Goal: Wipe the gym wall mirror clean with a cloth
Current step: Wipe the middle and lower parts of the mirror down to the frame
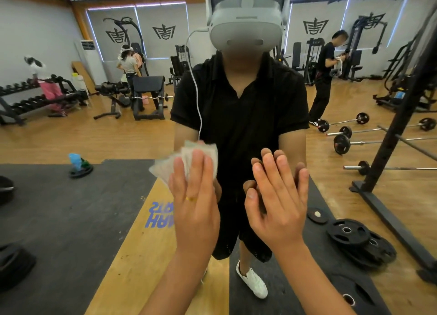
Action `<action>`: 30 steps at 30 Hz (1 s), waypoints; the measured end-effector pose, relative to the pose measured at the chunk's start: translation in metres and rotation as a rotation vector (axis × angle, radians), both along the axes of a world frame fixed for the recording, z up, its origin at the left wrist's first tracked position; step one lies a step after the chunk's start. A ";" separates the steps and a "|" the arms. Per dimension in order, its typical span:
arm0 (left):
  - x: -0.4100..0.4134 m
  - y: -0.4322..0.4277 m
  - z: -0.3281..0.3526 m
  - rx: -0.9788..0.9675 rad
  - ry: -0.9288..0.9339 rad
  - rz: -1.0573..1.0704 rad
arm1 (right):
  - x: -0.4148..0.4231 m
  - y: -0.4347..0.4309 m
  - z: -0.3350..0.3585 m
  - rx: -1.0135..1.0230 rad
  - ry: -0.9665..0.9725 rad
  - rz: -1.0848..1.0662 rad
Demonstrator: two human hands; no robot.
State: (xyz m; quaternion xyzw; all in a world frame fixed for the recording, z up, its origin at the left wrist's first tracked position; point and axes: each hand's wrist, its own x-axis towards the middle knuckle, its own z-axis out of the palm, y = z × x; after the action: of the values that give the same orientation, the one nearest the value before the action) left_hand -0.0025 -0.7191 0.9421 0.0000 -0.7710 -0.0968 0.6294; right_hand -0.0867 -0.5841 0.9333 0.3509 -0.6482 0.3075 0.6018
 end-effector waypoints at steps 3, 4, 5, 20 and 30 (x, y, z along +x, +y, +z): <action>0.000 0.006 -0.011 0.020 -0.031 -0.005 | 0.001 0.000 0.001 0.002 -0.006 0.007; -0.001 0.008 -0.003 0.035 -0.024 -0.010 | 0.001 0.000 0.001 0.004 -0.009 0.009; -0.002 0.010 0.008 0.040 -0.011 -0.015 | 0.002 0.001 0.001 0.005 -0.010 0.013; -0.017 0.019 0.036 -0.040 0.081 0.010 | 0.000 0.004 0.006 0.029 -0.007 0.055; -0.015 0.025 0.031 -0.004 0.039 -0.025 | 0.003 0.010 0.001 0.053 -0.030 0.033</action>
State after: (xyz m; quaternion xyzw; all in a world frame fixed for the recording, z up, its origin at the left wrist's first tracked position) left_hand -0.0177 -0.6944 0.9734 -0.0127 -0.7587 -0.1032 0.6430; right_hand -0.0839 -0.5743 0.9342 0.3726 -0.6593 0.3053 0.5773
